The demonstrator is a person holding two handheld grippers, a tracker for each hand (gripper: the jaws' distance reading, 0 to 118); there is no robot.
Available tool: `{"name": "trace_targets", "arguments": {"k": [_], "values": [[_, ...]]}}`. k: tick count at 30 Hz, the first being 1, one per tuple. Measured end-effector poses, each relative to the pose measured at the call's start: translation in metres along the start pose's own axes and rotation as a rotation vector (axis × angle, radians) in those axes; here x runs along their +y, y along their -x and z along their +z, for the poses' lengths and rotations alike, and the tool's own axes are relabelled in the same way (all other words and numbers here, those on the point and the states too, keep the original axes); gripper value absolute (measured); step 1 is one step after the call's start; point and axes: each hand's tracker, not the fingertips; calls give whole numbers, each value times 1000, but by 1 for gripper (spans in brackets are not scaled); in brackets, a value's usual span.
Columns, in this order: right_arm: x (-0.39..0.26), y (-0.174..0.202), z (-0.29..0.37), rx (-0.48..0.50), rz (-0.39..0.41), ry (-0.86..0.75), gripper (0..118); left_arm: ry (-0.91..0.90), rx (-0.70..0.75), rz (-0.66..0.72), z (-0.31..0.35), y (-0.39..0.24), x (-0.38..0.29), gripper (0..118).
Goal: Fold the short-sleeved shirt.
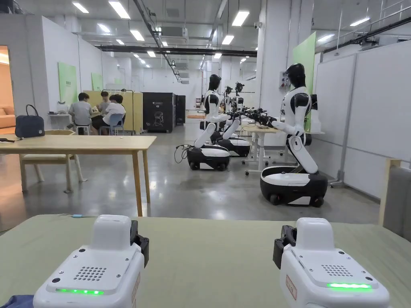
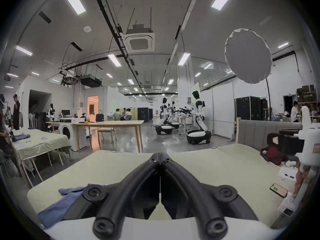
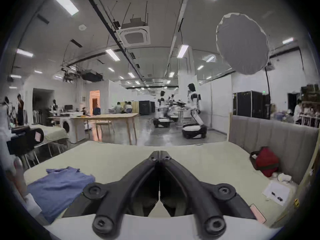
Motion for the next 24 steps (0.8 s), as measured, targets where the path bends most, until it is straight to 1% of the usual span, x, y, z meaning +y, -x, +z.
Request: {"name": "trace_targets", "arguments": {"k": [2,6,10,11,14,15,18,19,21,24], "values": [[3,-5,-1,16,-10,12,0,2,-8,16,0,1,2,0],[0,-5,0,12,-9,14,0,5,-8,11,0,0,2,0],[-1,4,-1,23,15,17,0,6,9,3,3,5,4,0],[-2,12,-1,39,22,14,0,7,19,-3,6,10,4,0],[-1,45,-6,134,41,14,0,24,98,-17,28,39,-4,0],[-3,64,-6,175,46,13,0,33,131,-13,36,53,-7,0],[-10,116,-10,332,60,37,0,111,243,-23,58,103,-19,0],[-15,137,-9,388,75,51,0,162,278,-24,64,122,-24,0],[-26,167,-9,462,94,80,0,296,322,3,65,157,-39,0],[-45,199,-9,536,92,114,0,517,298,113,50,206,-68,0]]}}
